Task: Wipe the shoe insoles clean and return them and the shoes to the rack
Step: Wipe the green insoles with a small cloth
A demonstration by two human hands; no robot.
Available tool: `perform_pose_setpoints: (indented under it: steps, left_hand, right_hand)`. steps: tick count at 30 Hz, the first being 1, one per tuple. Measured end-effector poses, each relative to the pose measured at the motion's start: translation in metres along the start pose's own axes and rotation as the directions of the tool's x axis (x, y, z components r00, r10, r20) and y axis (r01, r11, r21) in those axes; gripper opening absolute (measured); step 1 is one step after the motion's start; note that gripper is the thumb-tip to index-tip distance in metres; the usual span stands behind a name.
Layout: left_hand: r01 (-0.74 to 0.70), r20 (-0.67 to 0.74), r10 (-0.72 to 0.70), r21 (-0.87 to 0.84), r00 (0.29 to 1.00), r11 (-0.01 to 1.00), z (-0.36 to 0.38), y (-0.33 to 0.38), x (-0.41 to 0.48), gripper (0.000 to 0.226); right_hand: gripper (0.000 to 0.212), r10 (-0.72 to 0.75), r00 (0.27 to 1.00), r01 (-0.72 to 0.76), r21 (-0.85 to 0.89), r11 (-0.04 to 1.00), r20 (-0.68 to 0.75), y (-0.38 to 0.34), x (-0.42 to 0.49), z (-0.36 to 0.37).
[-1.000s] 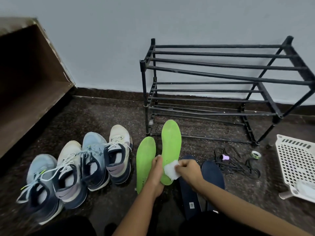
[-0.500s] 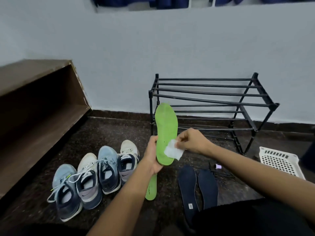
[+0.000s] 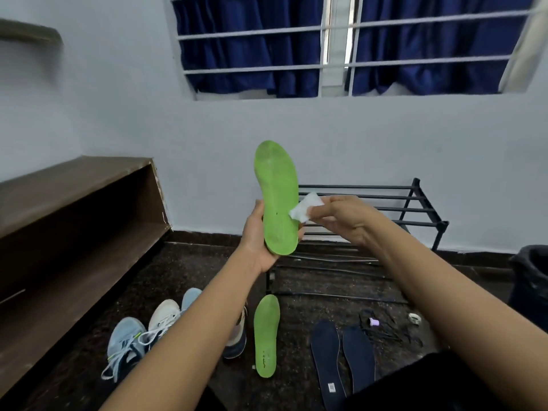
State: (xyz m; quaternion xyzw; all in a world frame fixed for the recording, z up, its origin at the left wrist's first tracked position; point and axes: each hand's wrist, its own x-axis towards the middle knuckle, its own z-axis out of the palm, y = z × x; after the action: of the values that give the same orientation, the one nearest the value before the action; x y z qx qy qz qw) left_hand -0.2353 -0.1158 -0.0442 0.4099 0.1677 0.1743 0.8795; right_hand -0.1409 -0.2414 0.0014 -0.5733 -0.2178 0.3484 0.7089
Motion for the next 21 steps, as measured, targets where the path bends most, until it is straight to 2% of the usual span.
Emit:
perform_pose_setpoints:
  steps: [3,5,7,10,13,15,21]
  left_hand:
    - [-0.025,0.014,0.025,-0.009,1.000,1.000,0.003,0.009,-0.010,0.071]
    - [-0.037,0.017,0.037,0.006,0.999,0.999,0.001,0.008,-0.014,0.075]
    - [-0.046,0.013,0.045,0.011,0.999,0.999,0.000,0.004,-0.017,0.074]
    - [-0.066,0.019,0.066,-0.038,0.998,0.997,0.003,-0.003,-0.016,0.069]
    - [-0.082,0.014,0.083,-0.059,0.996,0.995,0.006,-0.005,-0.012,0.068]
    - [-0.064,0.001,0.065,-0.067,0.998,0.996,0.007,-0.005,-0.008,0.069]
    - [-0.038,-0.011,0.037,-0.116,0.999,0.993,0.013,-0.009,0.010,0.070]
  right_hand:
    - [0.036,-0.125,0.990,0.128,0.051,0.990,-0.061,-0.006,-0.017,0.005]
    - [0.037,-0.291,0.936,0.263,-0.157,0.952,-0.199,0.003,-0.026,0.004]
    - [0.033,-0.513,0.828,0.365,-0.476,0.800,-0.227,0.017,-0.035,0.005]
    - [0.025,-0.737,0.676,0.505,-0.724,0.470,-0.006,0.035,-0.044,0.010]
    - [0.023,-0.750,0.613,0.545,-0.820,0.172,0.250,0.049,-0.043,0.013]
    - [0.022,-0.706,0.619,0.535,-0.843,0.057,0.344,0.059,-0.040,0.014]
    - [0.021,-0.646,0.694,0.440,-0.897,0.033,0.317,0.073,-0.032,0.020]
